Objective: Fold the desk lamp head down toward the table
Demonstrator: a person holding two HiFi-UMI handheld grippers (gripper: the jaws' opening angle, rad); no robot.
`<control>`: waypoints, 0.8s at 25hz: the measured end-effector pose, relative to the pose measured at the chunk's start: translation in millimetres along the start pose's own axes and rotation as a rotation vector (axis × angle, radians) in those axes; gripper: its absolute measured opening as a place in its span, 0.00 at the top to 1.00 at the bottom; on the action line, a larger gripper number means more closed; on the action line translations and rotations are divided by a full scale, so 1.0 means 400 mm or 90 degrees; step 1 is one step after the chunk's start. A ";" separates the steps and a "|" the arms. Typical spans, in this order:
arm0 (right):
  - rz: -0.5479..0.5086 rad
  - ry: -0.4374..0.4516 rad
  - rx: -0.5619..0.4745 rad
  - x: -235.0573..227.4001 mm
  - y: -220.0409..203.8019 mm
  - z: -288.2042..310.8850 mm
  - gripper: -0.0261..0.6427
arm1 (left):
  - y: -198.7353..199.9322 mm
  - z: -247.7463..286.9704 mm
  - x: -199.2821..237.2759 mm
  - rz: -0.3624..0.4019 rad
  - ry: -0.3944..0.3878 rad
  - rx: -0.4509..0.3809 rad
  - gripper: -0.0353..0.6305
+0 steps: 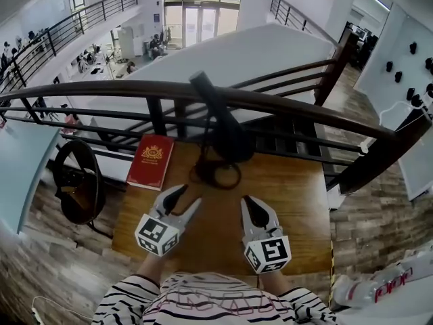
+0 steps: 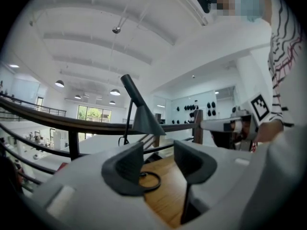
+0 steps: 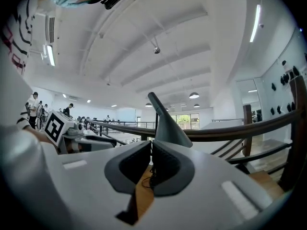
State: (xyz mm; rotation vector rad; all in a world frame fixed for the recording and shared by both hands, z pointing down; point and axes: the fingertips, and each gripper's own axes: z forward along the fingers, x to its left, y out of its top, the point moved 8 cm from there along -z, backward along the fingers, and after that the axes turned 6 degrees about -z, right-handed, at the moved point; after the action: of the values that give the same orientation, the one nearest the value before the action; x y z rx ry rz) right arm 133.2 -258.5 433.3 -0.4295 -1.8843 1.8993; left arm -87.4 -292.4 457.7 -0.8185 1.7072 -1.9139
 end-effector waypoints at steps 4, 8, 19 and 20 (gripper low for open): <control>0.014 0.022 -0.002 0.017 -0.004 -0.045 0.96 | -0.023 -0.030 -0.044 -0.012 0.012 -0.001 0.68; 0.028 0.042 0.004 0.027 -0.008 -0.086 0.96 | -0.042 -0.058 -0.095 -0.019 0.022 0.000 0.73; 0.052 0.065 0.023 0.054 -0.033 -0.181 0.96 | -0.089 -0.136 -0.190 -0.040 0.044 -0.003 0.94; 0.055 0.067 0.024 0.056 -0.035 -0.190 0.96 | -0.094 -0.141 -0.198 -0.041 0.046 -0.001 0.94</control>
State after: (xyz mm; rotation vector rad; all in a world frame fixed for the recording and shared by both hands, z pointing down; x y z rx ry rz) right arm 153.3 -181.8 447.0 -0.5943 -1.7859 1.9249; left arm -66.7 -192.8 480.8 -0.8233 1.7441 -2.0079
